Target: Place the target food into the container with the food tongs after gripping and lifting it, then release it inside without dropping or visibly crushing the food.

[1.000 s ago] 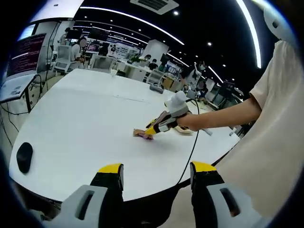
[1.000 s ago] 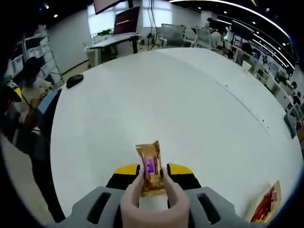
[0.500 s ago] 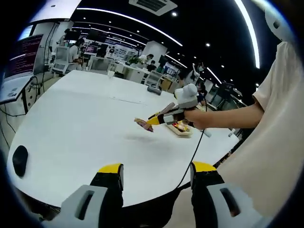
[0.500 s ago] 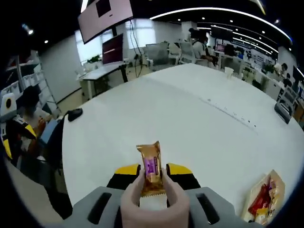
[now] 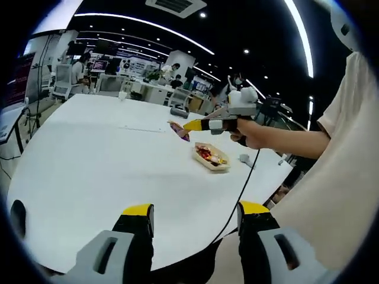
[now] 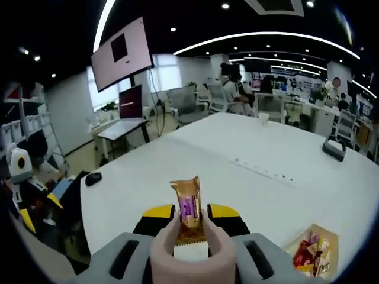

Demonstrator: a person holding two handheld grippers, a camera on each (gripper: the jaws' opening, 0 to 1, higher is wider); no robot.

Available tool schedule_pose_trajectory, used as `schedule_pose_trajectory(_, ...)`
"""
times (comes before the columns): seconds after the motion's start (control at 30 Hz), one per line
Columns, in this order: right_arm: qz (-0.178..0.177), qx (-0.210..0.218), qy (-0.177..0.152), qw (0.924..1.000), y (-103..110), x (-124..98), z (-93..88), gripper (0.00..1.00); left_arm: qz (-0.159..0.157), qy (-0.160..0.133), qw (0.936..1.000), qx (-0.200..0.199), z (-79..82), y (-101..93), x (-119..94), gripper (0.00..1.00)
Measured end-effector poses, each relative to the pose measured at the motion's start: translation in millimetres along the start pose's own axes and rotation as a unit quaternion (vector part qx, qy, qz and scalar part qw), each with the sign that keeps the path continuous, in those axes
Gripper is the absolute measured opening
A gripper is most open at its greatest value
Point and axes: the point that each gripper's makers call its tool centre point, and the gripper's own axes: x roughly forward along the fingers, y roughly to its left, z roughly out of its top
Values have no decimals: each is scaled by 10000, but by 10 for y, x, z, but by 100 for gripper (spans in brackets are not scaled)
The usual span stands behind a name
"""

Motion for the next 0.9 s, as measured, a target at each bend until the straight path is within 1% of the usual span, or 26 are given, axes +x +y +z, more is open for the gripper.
schedule_pose_trajectory(0.1, -24, 16, -35, 10000, -49, -17, 9, 20, -23, 2, 10000, 44, 19, -14, 28, 56)
schedule_pose_trajectory(0.17, -99, 57, -98, 9999, -125, -82, 13, 20, -76, 8, 9999, 120, 50, -55, 84, 56)
schedule_pose_trajectory(0.3, -145, 52, -116, 9998, -157, -116, 14, 20, -100, 7, 9999, 141, 61, -75, 107, 56)
schedule_pose_trajectory(0.37, -224, 108, -169, 9995, -260, -195, 15, 20, -160, 23, 9997, 197, 76, -127, 164, 56)
schedule_pose_trajectory(0.53, -343, 142, -225, 9991, -333, -295, 24, 20, -229, 49, 9994, 248, 89, -184, 217, 56)
schedule_pose_trajectory(0.57, -431, 184, -266, 9985, -422, -348, 26, 20, -268, 76, 9992, 269, 91, -213, 244, 56)
schedule_pose_trajectory(0.7, -513, 207, -297, 9980, -486, -402, 28, 20, -340, 126, 9988, 317, 97, -257, 285, 56)
schedule_pose_trajectory(0.73, -610, 232, -326, 9973, -564, -465, 24, 20, -359, 139, 9987, 328, 99, -268, 296, 56)
schedule_pose_trajectory(0.9, -761, 311, -347, 9960, -692, -576, -10, 20, -424, 173, 9983, 368, 112, -301, 339, 56)
